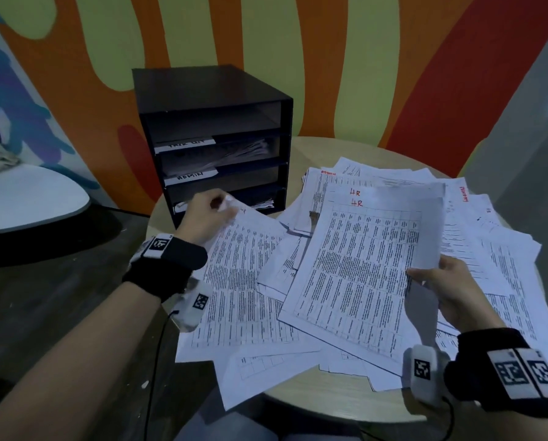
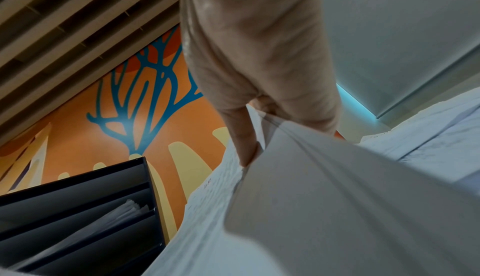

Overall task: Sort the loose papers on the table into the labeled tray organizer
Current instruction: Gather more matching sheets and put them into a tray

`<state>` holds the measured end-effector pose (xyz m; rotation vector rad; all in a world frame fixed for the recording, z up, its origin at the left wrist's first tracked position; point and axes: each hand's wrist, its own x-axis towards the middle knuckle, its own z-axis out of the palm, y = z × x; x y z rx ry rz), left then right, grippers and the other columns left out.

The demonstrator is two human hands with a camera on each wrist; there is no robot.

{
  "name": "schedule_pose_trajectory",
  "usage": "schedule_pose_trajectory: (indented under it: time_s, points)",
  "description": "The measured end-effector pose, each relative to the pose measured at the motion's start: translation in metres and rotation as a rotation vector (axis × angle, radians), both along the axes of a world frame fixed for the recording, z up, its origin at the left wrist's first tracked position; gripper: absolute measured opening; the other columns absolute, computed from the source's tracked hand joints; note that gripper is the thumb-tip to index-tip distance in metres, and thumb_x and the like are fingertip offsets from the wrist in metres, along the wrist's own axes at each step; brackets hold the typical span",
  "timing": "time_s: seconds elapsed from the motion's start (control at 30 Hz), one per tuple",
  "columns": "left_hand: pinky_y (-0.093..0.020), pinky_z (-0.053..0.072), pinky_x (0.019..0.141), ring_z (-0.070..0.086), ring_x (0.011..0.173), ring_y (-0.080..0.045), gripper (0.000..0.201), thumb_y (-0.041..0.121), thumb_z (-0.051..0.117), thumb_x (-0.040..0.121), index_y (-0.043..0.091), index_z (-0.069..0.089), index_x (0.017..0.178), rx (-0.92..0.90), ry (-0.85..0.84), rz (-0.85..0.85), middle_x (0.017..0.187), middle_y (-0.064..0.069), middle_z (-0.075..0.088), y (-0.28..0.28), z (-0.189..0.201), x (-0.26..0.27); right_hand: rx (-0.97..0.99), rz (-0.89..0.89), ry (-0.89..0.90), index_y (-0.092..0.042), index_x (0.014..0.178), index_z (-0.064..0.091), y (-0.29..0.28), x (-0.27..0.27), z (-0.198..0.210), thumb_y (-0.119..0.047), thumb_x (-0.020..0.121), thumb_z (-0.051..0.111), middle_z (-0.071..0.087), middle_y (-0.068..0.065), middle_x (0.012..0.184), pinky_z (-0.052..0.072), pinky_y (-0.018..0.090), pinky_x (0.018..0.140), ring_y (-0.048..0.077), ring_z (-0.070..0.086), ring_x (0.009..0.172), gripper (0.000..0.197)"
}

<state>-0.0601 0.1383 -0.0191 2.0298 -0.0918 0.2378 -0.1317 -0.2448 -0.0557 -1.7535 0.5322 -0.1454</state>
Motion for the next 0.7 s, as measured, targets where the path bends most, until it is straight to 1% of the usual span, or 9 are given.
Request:
schedule_pose_trajectory:
  time_s: [0.07, 0.1, 0.13, 0.2, 0.33, 0.47, 0.57, 0.63, 0.7]
  points:
    - [-0.014, 0.044, 0.078, 0.051, 0.098, -0.017, 0.04, 0.013, 0.068, 0.089, 0.007, 0.054, 0.126, 0.198, 0.285, -0.113, 0.108, 0.0, 0.056, -0.003, 0.007, -0.005, -0.001, 0.001, 0.001, 0.003, 0.104, 0.059, 0.0, 0.0, 0.0, 0.011, 0.083, 0.063, 0.061, 0.016, 0.084, 0.044, 0.043, 0.078, 0.03, 0.055, 0.083, 0.023]
    - [-0.02, 0.045, 0.081, 0.053, 0.102, -0.019, 0.048, 0.012, 0.069, 0.088, 0.008, 0.05, 0.131, 0.358, 0.443, -0.144, 0.118, -0.003, 0.056, -0.004, 0.006, -0.006, -0.007, 0.004, 0.004, 0.003, 0.103, 0.06, 0.0, -0.001, 0.0, 0.011, 0.082, 0.063, 0.062, 0.017, 0.086, 0.044, 0.043, 0.078, 0.031, 0.056, 0.083, 0.022]
    - [-0.026, 0.046, 0.076, 0.056, 0.094, -0.02, 0.039, 0.009, 0.068, 0.087, 0.008, 0.053, 0.123, 0.497, 0.527, -0.149, 0.114, -0.007, 0.06, -0.005, 0.005, -0.008, -0.016, 0.009, 0.007, 0.004, 0.103, 0.06, 0.0, -0.001, 0.001, 0.01, 0.082, 0.063, 0.062, 0.019, 0.088, 0.045, 0.044, 0.077, 0.031, 0.056, 0.083, 0.021]
    - [-0.028, 0.039, 0.058, 0.052, 0.069, -0.02, 0.009, 0.004, 0.059, 0.087, 0.002, 0.058, 0.096, 0.593, 0.435, -0.109, 0.083, -0.008, 0.057, -0.006, 0.005, -0.005, -0.026, 0.017, 0.01, 0.004, 0.101, 0.06, 0.0, -0.002, 0.001, 0.01, 0.083, 0.063, 0.061, 0.019, 0.086, 0.045, 0.043, 0.076, 0.03, 0.055, 0.079, 0.019]
    - [-0.031, 0.037, 0.052, 0.047, 0.056, -0.021, 0.026, 0.0, 0.05, 0.09, 0.006, 0.055, 0.064, 0.257, 0.041, 0.047, 0.062, -0.01, 0.052, -0.002, 0.04, -0.001, -0.023, 0.019, 0.009, 0.004, 0.102, 0.058, 0.0, -0.002, 0.002, 0.011, 0.083, 0.063, 0.059, 0.017, 0.087, 0.044, 0.043, 0.075, 0.03, 0.054, 0.079, 0.021]
    - [-0.038, 0.029, 0.055, 0.036, 0.058, -0.025, 0.013, 0.001, 0.049, 0.084, -0.009, 0.051, 0.077, -0.041, -0.282, 0.106, 0.067, -0.02, 0.044, 0.008, 0.099, -0.005, -0.015, 0.016, 0.012, 0.005, 0.099, 0.057, 0.001, -0.003, 0.003, 0.011, 0.083, 0.063, 0.055, 0.014, 0.081, 0.042, 0.041, 0.072, 0.027, 0.051, 0.075, 0.018]
    - [-0.03, 0.044, 0.058, 0.054, 0.064, -0.021, 0.007, 0.003, 0.054, 0.09, -0.003, 0.057, 0.091, -0.143, -0.303, 0.091, 0.079, -0.016, 0.056, 0.003, 0.125, -0.002, -0.006, 0.017, 0.009, 0.004, 0.097, 0.058, 0.002, -0.004, 0.005, 0.009, 0.083, 0.063, 0.056, 0.015, 0.083, 0.042, 0.042, 0.072, 0.028, 0.051, 0.077, 0.016]
    - [-0.038, 0.057, 0.075, 0.068, 0.082, -0.025, 0.015, 0.002, 0.057, 0.09, 0.0, 0.064, 0.103, -0.208, -0.233, 0.051, 0.097, -0.016, 0.068, -0.01, 0.121, 0.004, 0.014, 0.024, 0.009, 0.003, 0.097, 0.059, 0.003, -0.004, 0.007, 0.009, 0.084, 0.062, 0.057, 0.015, 0.08, 0.041, 0.042, 0.072, 0.028, 0.052, 0.076, 0.015]
    - [-0.044, 0.057, 0.085, 0.07, 0.091, -0.024, 0.021, 0.0, 0.06, 0.089, 0.002, 0.067, 0.109, -0.233, -0.101, 0.023, 0.105, -0.013, 0.07, -0.03, 0.104, 0.009, 0.034, 0.044, 0.01, 0.007, 0.097, 0.061, 0.004, -0.005, 0.009, 0.009, 0.084, 0.061, 0.058, 0.016, 0.078, 0.042, 0.04, 0.071, 0.028, 0.053, 0.073, 0.013]
